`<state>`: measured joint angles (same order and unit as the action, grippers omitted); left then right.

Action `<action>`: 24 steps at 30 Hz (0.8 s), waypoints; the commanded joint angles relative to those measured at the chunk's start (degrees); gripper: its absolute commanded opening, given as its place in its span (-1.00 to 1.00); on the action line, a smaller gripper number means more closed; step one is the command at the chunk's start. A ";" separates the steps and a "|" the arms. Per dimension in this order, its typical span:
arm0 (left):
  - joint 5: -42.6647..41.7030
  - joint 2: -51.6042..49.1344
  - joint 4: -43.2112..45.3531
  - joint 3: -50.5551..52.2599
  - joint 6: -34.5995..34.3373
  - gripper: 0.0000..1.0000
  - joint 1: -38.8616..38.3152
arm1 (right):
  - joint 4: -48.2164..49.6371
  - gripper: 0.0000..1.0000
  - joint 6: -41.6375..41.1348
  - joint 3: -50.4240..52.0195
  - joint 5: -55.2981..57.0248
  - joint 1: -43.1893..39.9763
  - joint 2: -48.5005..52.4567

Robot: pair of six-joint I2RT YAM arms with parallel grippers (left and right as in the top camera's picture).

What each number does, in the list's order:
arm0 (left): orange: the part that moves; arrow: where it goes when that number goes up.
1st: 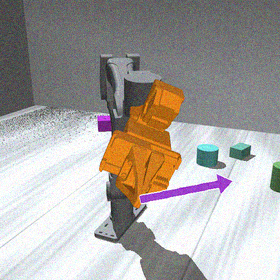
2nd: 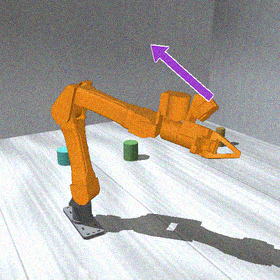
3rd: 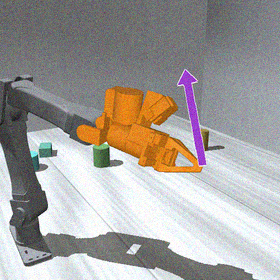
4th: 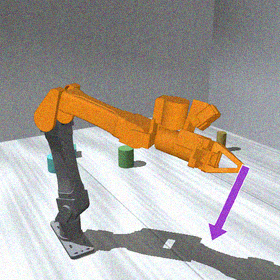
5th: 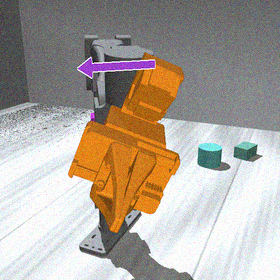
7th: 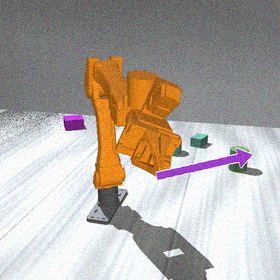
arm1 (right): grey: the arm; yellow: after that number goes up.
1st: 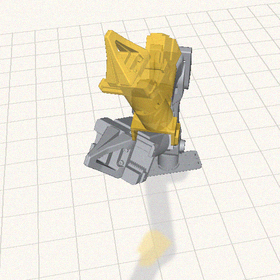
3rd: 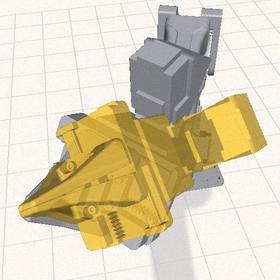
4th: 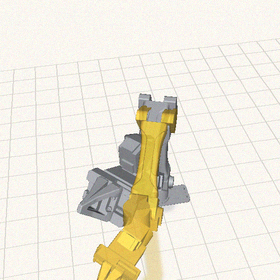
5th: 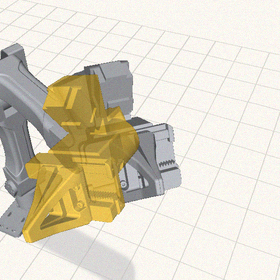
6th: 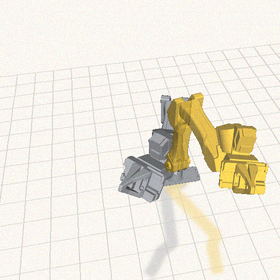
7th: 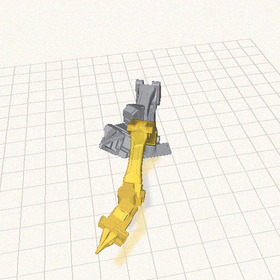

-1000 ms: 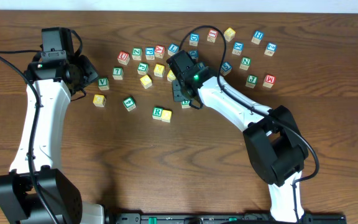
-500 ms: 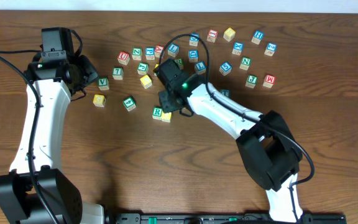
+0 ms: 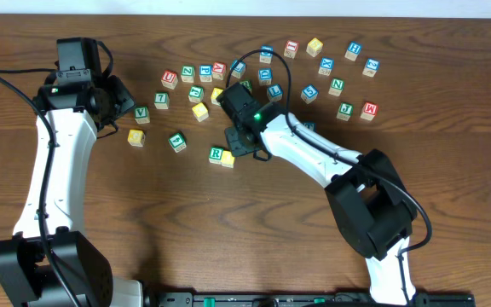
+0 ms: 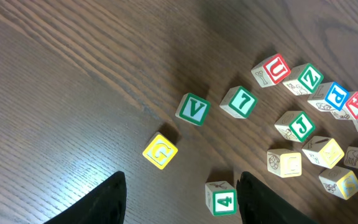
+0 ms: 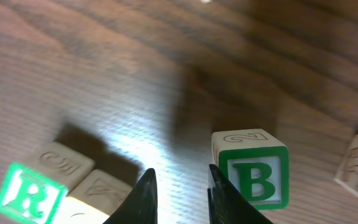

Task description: Spell out ROBOT

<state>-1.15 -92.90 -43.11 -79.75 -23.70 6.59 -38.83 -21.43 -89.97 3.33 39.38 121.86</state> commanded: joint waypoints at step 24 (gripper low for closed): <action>0.70 -0.66 -0.17 0.02 0.76 0.13 -0.02 | -1.29 -0.59 -7.28 0.20 6.29 -3.80 0.35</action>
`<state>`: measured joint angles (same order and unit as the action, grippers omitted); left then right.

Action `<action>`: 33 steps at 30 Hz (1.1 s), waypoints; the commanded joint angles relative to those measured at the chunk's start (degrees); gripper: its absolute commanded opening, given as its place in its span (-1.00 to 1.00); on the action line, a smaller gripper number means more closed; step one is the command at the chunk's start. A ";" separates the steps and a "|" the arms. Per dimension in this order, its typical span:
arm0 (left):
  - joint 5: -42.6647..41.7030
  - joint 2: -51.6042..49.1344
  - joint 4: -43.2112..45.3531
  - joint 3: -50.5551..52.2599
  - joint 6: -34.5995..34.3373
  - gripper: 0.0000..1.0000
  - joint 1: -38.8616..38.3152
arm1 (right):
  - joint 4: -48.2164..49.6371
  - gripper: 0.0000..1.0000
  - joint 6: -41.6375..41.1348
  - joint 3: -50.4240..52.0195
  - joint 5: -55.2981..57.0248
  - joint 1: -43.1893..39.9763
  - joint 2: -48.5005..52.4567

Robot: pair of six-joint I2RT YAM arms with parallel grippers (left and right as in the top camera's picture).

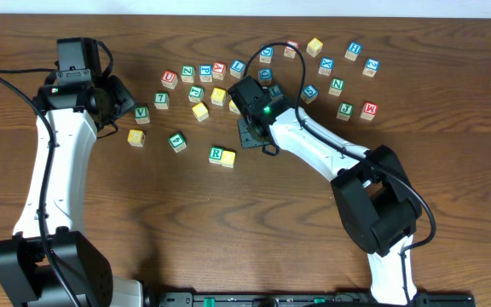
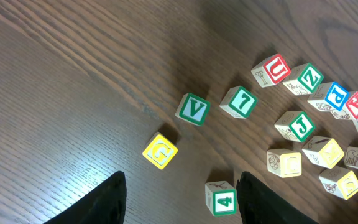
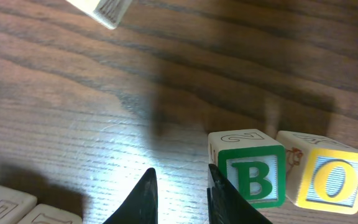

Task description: Spell out ROBOT

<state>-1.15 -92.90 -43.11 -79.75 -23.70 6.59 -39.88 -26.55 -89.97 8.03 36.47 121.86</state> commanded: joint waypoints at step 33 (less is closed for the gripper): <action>7.23 -0.66 0.72 0.02 1.01 0.13 1.01 | -1.51 0.08 15.61 -3.50 -18.95 3.65 0.46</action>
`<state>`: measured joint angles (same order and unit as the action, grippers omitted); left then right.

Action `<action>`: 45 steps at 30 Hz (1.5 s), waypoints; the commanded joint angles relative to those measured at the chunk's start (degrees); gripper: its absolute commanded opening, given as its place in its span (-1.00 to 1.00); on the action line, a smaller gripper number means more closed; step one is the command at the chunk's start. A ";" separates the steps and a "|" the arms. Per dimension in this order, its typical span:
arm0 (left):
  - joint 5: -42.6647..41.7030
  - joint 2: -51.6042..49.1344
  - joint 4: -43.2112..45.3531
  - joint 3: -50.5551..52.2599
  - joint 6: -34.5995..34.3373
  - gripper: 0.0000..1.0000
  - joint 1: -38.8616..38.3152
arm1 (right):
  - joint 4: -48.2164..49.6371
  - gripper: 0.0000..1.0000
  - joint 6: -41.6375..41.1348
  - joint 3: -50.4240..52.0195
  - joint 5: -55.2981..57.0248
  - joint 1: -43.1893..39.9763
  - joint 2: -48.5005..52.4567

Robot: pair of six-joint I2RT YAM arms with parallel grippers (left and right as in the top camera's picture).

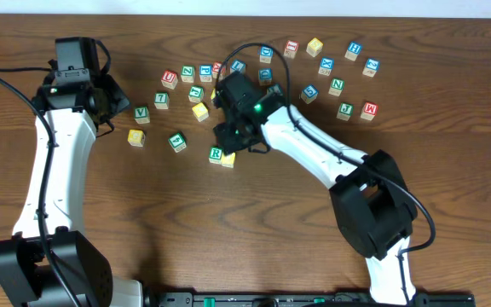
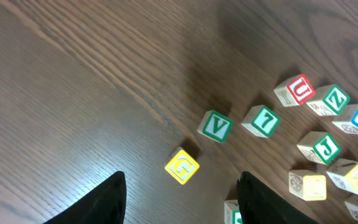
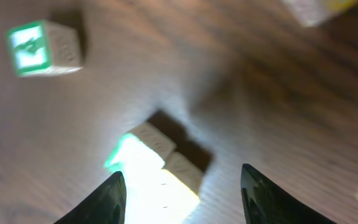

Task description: Spell out ROBOT

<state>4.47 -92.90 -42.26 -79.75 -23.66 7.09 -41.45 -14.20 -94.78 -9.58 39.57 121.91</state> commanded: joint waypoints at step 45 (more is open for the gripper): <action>1.60 -0.66 -0.74 0.02 0.94 0.13 0.50 | -0.55 -0.30 16.68 1.79 12.46 1.99 3.50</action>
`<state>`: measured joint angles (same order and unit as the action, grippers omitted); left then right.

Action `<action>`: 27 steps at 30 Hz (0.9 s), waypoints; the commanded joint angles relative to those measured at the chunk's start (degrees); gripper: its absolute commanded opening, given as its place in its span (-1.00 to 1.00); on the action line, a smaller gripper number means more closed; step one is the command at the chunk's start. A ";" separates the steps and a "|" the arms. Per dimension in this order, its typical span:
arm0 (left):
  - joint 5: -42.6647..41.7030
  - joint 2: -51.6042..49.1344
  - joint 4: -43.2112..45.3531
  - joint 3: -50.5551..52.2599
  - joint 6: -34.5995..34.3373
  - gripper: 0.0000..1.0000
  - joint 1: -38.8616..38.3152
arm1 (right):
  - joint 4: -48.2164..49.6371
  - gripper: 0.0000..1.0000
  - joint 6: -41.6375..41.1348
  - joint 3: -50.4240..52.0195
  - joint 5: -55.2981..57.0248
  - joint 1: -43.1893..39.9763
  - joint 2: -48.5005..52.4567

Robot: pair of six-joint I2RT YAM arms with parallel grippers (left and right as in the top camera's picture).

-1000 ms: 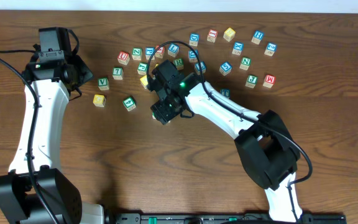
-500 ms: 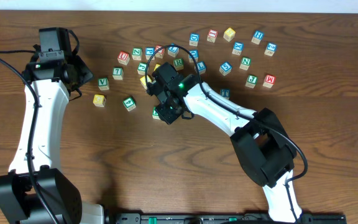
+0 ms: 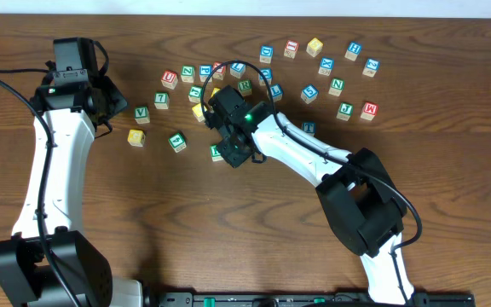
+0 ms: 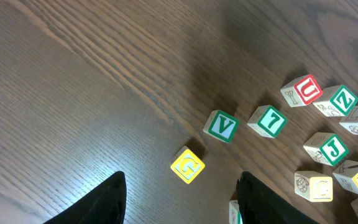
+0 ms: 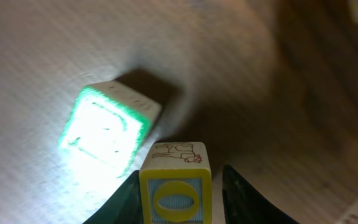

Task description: Spell out ROBOT

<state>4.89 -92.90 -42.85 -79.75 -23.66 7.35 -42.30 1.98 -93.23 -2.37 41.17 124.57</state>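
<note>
A yellow O block (image 5: 175,198) stands on the table right against a green-lettered R block (image 5: 107,127), whose face is washed out by glare. My right gripper (image 5: 182,186) is down around the O block with its jaws on either side. The left finger is at the block's side and a thin dark gap shows at the right finger (image 5: 240,202). From overhead the right gripper (image 3: 233,150) covers the O block beside the R block (image 3: 216,153). My left gripper (image 4: 182,205) is open above bare table near a yellow G block (image 4: 188,167).
Many loose letter blocks (image 3: 314,68) lie scattered across the back of the wooden table (image 3: 143,230). Near the left gripper are a green V block (image 4: 221,126), a green 7 block (image 4: 268,121), a red U block (image 4: 303,90) and a green J block (image 4: 328,148).
My right gripper was wide open, higher above the R block and its yellow neighbour. Now it is low, with narrower jaws on either side of the O block. The left arm barely shifted.
My right gripper was shut beside a green B block, with the R pair to its left. It was then shut farther back, by B and a yellow O. After that it was open over the R pair, and now it straddles the O block there.
</note>
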 commanded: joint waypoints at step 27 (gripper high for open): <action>1.18 -0.66 -0.22 0.02 0.94 0.13 0.24 | 3.06 -0.24 38.75 0.24 6.97 -0.02 0.83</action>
<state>4.89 -92.90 -42.89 -79.75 -23.66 7.35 -39.35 32.05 -93.23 4.19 41.15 124.57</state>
